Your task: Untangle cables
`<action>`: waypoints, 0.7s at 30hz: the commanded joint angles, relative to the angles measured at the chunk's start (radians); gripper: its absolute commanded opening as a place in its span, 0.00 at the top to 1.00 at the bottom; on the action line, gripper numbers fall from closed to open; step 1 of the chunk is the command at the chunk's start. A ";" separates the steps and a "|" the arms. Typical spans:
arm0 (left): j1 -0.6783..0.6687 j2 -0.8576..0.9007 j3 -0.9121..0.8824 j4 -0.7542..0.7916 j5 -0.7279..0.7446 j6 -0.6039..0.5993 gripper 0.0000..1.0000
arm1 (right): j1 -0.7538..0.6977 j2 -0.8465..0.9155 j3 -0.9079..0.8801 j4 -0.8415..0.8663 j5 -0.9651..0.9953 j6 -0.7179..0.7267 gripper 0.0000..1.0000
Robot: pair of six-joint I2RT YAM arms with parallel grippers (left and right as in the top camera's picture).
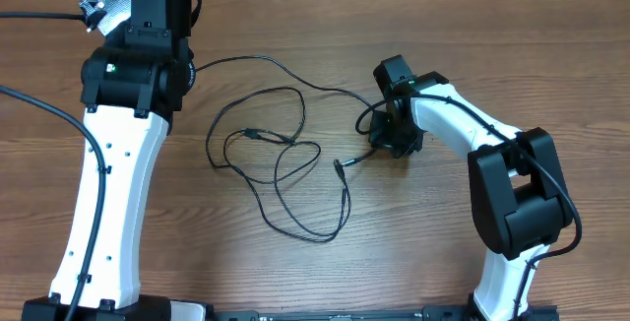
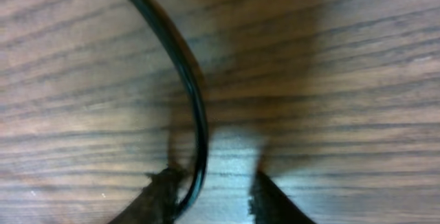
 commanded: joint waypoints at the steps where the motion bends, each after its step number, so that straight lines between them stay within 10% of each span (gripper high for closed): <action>1: -0.001 -0.005 0.013 0.003 0.000 0.019 0.96 | 0.000 0.013 -0.013 0.023 0.011 0.004 0.83; 3: -0.001 -0.005 0.013 0.003 0.000 0.019 0.96 | 0.000 0.020 -0.020 0.026 0.021 0.004 0.96; 21: -0.001 0.017 0.013 0.002 -0.001 0.032 0.96 | -0.348 0.035 0.001 -0.009 0.113 0.078 0.96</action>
